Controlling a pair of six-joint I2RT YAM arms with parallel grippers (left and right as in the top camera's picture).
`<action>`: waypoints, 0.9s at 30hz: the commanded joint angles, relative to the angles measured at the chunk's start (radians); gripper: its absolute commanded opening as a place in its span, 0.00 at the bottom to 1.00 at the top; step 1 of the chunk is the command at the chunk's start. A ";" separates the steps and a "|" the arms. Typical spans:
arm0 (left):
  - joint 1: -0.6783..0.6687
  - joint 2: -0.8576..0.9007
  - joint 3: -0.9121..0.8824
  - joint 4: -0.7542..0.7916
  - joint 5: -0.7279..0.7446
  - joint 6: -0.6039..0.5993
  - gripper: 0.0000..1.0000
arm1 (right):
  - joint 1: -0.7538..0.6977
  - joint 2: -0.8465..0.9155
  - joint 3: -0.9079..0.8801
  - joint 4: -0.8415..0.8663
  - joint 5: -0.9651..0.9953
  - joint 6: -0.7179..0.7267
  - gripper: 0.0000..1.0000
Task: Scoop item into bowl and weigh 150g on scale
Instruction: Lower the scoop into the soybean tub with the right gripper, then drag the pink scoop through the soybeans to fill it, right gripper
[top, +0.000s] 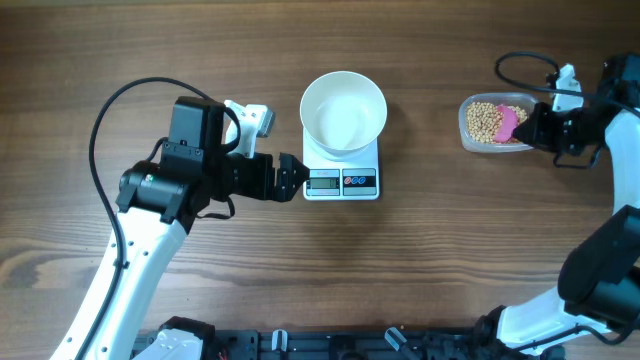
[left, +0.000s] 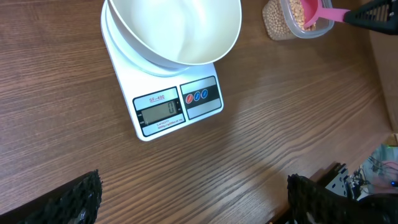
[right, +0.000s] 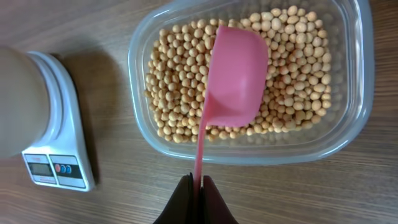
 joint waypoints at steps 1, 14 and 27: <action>0.007 0.000 0.020 0.000 -0.006 0.002 1.00 | -0.026 0.026 -0.010 -0.016 -0.124 -0.039 0.04; 0.007 0.000 0.020 0.000 -0.006 0.002 1.00 | -0.053 0.116 -0.010 -0.035 -0.266 -0.018 0.04; 0.007 0.000 0.020 0.000 -0.006 0.002 1.00 | -0.150 0.122 -0.010 -0.102 -0.261 -0.065 0.04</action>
